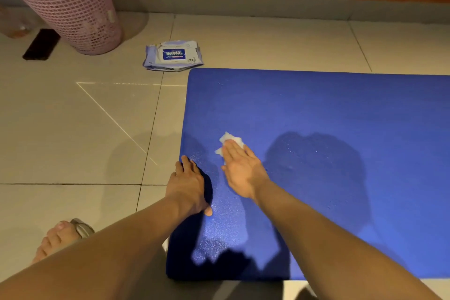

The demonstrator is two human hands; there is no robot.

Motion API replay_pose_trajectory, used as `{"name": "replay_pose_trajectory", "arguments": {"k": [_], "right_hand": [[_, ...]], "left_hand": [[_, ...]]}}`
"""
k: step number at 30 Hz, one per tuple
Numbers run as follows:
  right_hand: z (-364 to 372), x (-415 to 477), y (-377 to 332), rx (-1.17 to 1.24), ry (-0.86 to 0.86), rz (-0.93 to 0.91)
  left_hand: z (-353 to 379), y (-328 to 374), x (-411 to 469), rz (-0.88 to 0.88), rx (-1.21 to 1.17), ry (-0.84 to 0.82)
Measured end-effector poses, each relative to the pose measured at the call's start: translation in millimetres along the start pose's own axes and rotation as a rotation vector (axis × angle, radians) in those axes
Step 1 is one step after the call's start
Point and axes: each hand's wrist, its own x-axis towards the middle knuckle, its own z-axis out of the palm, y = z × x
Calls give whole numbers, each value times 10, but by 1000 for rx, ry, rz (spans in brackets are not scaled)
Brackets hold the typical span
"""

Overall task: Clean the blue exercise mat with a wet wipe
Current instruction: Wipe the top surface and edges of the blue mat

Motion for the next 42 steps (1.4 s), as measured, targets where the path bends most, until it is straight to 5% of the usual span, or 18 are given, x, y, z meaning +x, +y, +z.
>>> {"name": "replay_pose_trajectory", "arguments": {"k": [8,14,18,24,28,34,38,42], "right_hand": [[-49,-430,455,115,-12,469],[-17,-75,-266,157,14,151],[-2,-194,28,153,-29,70],[16,-761,755,58,-41,327],[27,-709,479,70,-64,463],[158,-488,-383,211,-33,262],[185,-562,-231,111,-46,139],[192,-782,305,28,-17,317]], "left_hand": [[-50,145,22,-55,82,-33],[-61,127,21,-60,76,-50],[-48,91,17,-58,46,-42],[-38,94,16,-62,42,-23],[-20,87,21,-58,30,-26],[-7,82,41,-60,36,-41],[-18,71,32,-52,43,-45],[-7,77,49,-54,68,-43]]}}
